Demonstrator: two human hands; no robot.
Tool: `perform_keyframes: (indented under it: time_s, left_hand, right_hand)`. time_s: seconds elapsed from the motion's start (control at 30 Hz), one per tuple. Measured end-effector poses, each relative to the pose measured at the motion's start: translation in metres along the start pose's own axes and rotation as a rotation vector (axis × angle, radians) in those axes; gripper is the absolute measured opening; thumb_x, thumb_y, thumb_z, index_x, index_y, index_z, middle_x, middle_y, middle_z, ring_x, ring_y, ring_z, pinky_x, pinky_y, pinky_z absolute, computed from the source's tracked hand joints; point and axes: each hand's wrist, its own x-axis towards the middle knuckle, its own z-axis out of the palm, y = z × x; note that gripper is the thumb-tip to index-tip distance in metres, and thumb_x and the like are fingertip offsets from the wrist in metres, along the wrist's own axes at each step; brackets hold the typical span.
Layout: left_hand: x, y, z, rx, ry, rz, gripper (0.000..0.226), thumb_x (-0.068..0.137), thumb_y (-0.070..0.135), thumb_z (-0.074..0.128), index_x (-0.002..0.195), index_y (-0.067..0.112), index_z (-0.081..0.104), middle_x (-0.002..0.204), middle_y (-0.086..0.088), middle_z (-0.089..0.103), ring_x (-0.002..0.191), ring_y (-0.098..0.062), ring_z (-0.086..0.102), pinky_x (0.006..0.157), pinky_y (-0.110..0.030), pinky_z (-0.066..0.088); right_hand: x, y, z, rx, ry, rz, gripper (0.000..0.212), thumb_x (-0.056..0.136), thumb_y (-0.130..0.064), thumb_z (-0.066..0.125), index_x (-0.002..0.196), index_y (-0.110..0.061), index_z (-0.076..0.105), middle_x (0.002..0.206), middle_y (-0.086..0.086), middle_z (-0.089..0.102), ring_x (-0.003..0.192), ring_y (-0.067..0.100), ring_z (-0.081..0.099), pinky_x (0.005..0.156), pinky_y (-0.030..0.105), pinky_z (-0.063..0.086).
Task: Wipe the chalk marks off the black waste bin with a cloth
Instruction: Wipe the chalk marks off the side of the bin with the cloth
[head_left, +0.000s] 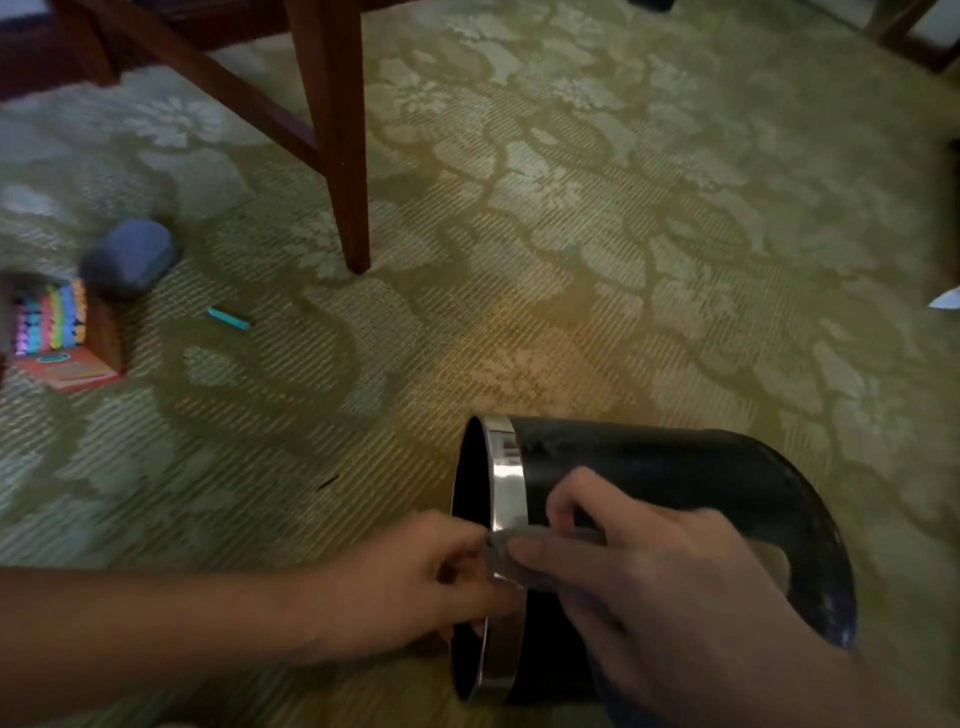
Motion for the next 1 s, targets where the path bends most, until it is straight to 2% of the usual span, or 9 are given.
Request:
perform_keyframes:
  time_s: [0.13,0.27,0.37,0.5,0.63,0.73,0.83,0.9,1.0]
  left_hand:
    - [-0.008,0.000,0.009,0.076,-0.055,-0.030,0.026,0.090,0.033,0.064,0.077,0.012,0.066,0.068,0.003,0.065,0.062,-0.005,0.061,0.060,-0.023,0.051]
    - [-0.014,0.008,0.012,0.129,-0.089,-0.066,0.026,0.089,0.035,0.066,0.070,0.017,0.065,0.062,0.008,0.062,0.059,0.001,0.058,0.055,-0.012,0.044]
    - [-0.008,0.011,0.006,-0.061,-0.035,-0.136,0.029,0.092,0.026,0.062,0.088,-0.003,0.067,0.072,-0.001,0.067,0.068,-0.009,0.063,0.063,-0.023,0.054]
    - [-0.005,0.013,0.000,-0.141,-0.059,-0.172,0.024,0.090,0.024,0.064,0.084,0.001,0.066,0.073,-0.004,0.070,0.069,-0.011,0.068,0.065,-0.025,0.056]
    - [-0.014,0.010,0.009,-0.064,-0.160,-0.155,0.026,0.090,0.034,0.064,0.088,0.009,0.069,0.078,-0.002,0.073,0.070,-0.015,0.068,0.068,-0.029,0.056]
    - [-0.016,0.011,0.012,-0.065,-0.195,-0.173,0.028,0.086,0.041,0.065,0.087,0.013,0.070,0.079,0.000,0.073,0.071,-0.012,0.068,0.070,-0.028,0.057]
    - [-0.018,0.015,0.012,-0.052,-0.197,-0.170,0.024,0.086,0.037,0.065,0.086,0.014,0.070,0.075,0.005,0.072,0.070,-0.011,0.068,0.069,-0.025,0.056]
    - [-0.019,0.018,0.013,-0.043,-0.202,-0.154,0.016,0.090,0.030,0.064,0.082,0.018,0.069,0.071,0.007,0.070,0.068,-0.009,0.067,0.068,-0.023,0.055]
    - [-0.020,0.018,0.018,-0.044,-0.216,-0.138,0.015,0.091,0.020,0.064,0.077,0.019,0.065,0.063,0.009,0.066,0.063,-0.004,0.063,0.063,-0.021,0.052]
  right_hand:
    - [0.058,0.023,0.005,-0.137,0.102,0.068,0.030,0.086,-0.034,0.045,0.109,-0.042,0.064,0.098,-0.006,0.050,0.070,0.017,0.055,0.051,0.029,0.035]
    - [0.093,0.050,0.012,-0.093,0.009,0.137,0.032,0.091,-0.027,0.050,0.117,-0.042,0.062,0.108,-0.007,0.051,0.100,0.019,0.056,0.071,0.030,0.042]
    - [0.046,0.041,0.004,-0.031,0.014,0.071,0.031,0.087,-0.033,0.050,0.113,-0.046,0.062,0.103,-0.011,0.050,0.087,0.014,0.058,0.066,0.032,0.046]
    - [-0.027,0.020,0.001,0.091,-0.004,0.035,0.030,0.085,-0.038,0.048,0.111,-0.047,0.060,0.096,-0.014,0.047,0.059,0.002,0.042,0.044,0.025,0.043]
    - [-0.015,0.033,0.009,0.074,0.057,0.087,0.032,0.083,-0.034,0.049,0.109,-0.042,0.065,0.098,-0.011,0.052,0.067,0.011,0.057,0.049,0.030,0.045]
    - [0.003,0.078,0.010,-0.143,-0.021,0.312,0.030,0.086,-0.032,0.051,0.110,-0.044,0.063,0.106,-0.008,0.054,0.091,0.022,0.061,0.066,0.033,0.046]
    - [-0.005,0.100,0.004,-0.054,-0.063,0.468,0.028,0.088,-0.027,0.054,0.109,-0.041,0.065,0.111,-0.008,0.057,0.103,0.021,0.058,0.075,0.031,0.044]
    - [-0.001,0.077,0.008,-0.028,-0.003,0.422,0.029,0.086,-0.028,0.054,0.109,-0.041,0.064,0.107,-0.007,0.056,0.097,0.022,0.059,0.076,0.034,0.048]
    - [0.021,0.014,0.022,0.076,0.057,0.181,0.029,0.081,-0.030,0.056,0.107,-0.038,0.063,0.097,-0.004,0.050,0.072,0.023,0.058,0.059,0.035,0.047]
